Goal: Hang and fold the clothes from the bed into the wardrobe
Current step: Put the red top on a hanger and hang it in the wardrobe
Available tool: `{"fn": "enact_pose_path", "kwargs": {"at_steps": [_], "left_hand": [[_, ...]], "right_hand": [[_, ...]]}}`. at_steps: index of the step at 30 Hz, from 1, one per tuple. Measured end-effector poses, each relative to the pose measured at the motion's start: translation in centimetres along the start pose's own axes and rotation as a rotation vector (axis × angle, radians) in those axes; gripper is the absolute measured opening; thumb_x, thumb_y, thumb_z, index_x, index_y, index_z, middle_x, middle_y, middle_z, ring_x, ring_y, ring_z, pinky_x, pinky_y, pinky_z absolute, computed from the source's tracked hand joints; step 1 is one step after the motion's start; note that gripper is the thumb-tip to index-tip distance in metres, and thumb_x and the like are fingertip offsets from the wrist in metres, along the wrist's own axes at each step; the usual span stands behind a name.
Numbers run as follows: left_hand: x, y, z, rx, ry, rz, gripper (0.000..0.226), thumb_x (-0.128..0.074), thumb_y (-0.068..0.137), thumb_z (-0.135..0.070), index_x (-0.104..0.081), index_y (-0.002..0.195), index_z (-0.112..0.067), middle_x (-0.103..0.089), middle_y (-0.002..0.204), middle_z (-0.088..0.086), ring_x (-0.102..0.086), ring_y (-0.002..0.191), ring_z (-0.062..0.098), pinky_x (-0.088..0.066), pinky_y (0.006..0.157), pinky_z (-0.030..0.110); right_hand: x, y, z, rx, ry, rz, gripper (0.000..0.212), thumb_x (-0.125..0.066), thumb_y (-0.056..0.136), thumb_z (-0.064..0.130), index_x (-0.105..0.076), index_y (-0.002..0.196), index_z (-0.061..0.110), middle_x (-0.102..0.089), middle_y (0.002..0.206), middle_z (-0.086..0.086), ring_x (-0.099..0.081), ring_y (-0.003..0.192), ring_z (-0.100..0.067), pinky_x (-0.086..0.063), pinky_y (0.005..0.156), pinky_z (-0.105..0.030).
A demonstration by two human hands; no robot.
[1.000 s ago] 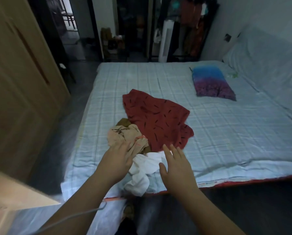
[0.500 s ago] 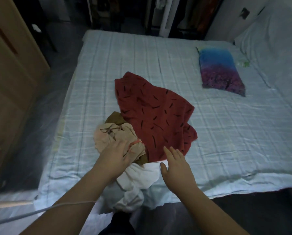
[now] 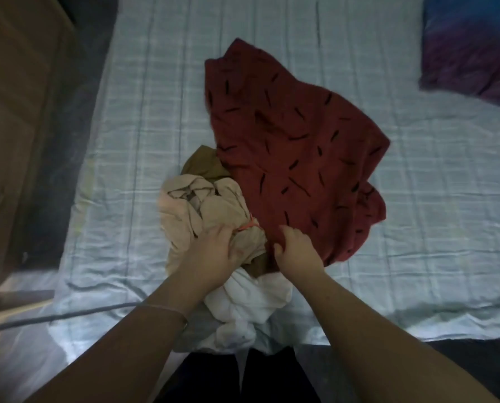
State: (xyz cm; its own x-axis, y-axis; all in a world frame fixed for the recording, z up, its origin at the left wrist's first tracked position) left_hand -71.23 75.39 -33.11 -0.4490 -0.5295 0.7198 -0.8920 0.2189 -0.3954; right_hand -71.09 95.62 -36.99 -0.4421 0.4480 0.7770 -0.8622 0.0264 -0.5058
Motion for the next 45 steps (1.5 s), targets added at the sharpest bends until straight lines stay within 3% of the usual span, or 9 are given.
{"fn": "enact_pose_path", "kwargs": {"at_steps": [9,12,15,20,27,32,37,42,45], "left_hand": [[-6.3,2.8,3.8,0.152,-0.038,0.016,0.045,-0.054,0.09,-0.046,-0.053,0.13,-0.026,-0.062,0.12,-0.004,-0.059,0.107,0.014,-0.05,0.092,0.038],[-4.4,2.3,2.8,0.185,-0.09,-0.01,0.052,-0.046,0.09,-0.057,-0.06,0.118,-0.015,-0.066,0.107,0.006,-0.062,0.1,0.023,-0.05,0.088,0.038],[-1.2,1.4,1.2,0.2,-0.097,-0.062,0.08,-0.035,0.081,-0.058,-0.054,0.132,0.001,-0.061,0.126,0.02,-0.055,0.118,0.031,-0.04,0.099,0.034],[2.7,1.3,-0.3,0.192,-0.072,-0.029,0.063,-0.05,0.092,-0.026,-0.036,0.149,-0.006,-0.047,0.145,0.018,-0.044,0.132,0.031,-0.034,0.109,0.036],[8.1,1.6,-5.1,0.024,-0.072,-0.061,0.064,-0.046,0.089,-0.028,-0.036,0.149,-0.008,-0.048,0.143,0.018,-0.045,0.131,0.03,-0.034,0.11,0.036],[13.0,2.3,-10.8,-0.224,0.003,-0.125,0.065,-0.055,0.094,-0.013,-0.029,0.153,-0.013,-0.031,0.157,0.014,-0.025,0.146,0.028,-0.017,0.12,0.034],[18.9,2.5,-17.9,-0.507,0.188,-0.289,0.069,-0.065,0.085,-0.016,-0.04,0.149,-0.017,-0.036,0.156,0.01,-0.022,0.148,0.033,-0.017,0.123,0.042],[21.8,1.1,-23.7,-0.677,0.291,-0.182,0.028,-0.05,0.094,-0.042,-0.058,0.118,-0.03,-0.067,0.116,0.001,-0.06,0.11,0.028,-0.048,0.091,0.042],[23.3,0.0,-25.4,-0.714,0.27,-0.25,0.018,-0.051,0.098,-0.043,-0.056,0.106,-0.028,-0.069,0.104,0.002,-0.064,0.097,0.029,-0.051,0.076,0.039]], "right_hand": [[-5.3,9.0,-1.0,0.063,-0.255,0.067,0.036,-0.054,0.095,0.04,-0.048,0.122,0.017,-0.052,0.121,-0.006,-0.048,0.112,-0.029,-0.044,0.083,-0.043],[-5.3,9.6,-1.0,0.028,-0.202,0.098,0.026,-0.052,0.097,0.035,-0.051,0.115,0.017,-0.055,0.117,-0.006,-0.05,0.111,-0.028,-0.042,0.085,-0.042],[-4.3,8.8,-1.7,0.041,-0.036,0.137,0.018,-0.054,0.096,0.034,-0.047,0.1,0.018,-0.056,0.098,-0.006,-0.056,0.097,-0.03,-0.045,0.076,-0.04],[0.2,6.7,-1.9,0.073,0.125,0.054,0.018,-0.055,0.096,0.024,-0.04,0.092,0.014,-0.053,0.084,-0.009,-0.056,0.082,-0.034,-0.038,0.065,-0.038],[9.9,1.6,1.5,0.161,0.188,-0.219,0.008,-0.045,0.1,0.023,-0.047,0.094,0.018,-0.052,0.085,-0.004,-0.052,0.074,-0.024,-0.048,0.069,-0.044],[18.0,-3.8,4.4,0.23,0.227,-0.361,0.011,-0.049,0.097,0.026,-0.052,0.089,0.033,-0.056,0.082,0.008,-0.056,0.074,-0.012,-0.048,0.068,-0.037],[26.1,-10.1,6.4,0.246,0.128,-0.481,0.012,-0.057,0.094,0.026,-0.063,0.102,0.034,-0.061,0.09,0.015,-0.057,0.082,-0.011,-0.042,0.072,-0.029],[33.0,-16.1,7.2,0.274,0.052,-0.694,0.015,-0.053,0.086,0.038,-0.06,0.095,0.03,-0.065,0.088,0.01,-0.061,0.087,-0.018,-0.047,0.075,-0.035],[35.0,-18.5,7.2,0.292,0.075,-0.78,0.013,-0.054,0.088,0.037,-0.061,0.096,0.029,-0.065,0.091,0.011,-0.061,0.089,-0.016,-0.048,0.079,-0.034]]}}
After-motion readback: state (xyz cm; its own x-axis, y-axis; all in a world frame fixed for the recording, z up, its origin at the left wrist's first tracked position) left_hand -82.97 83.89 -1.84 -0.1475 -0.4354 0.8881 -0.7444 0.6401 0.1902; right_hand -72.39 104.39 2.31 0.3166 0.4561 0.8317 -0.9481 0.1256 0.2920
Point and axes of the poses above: each hand's wrist, its own y-axis towards the middle knuckle, its own x-axis out of the back of the hand, z = x × y, the point moved 5 cm from there along y, towards the middle knuckle
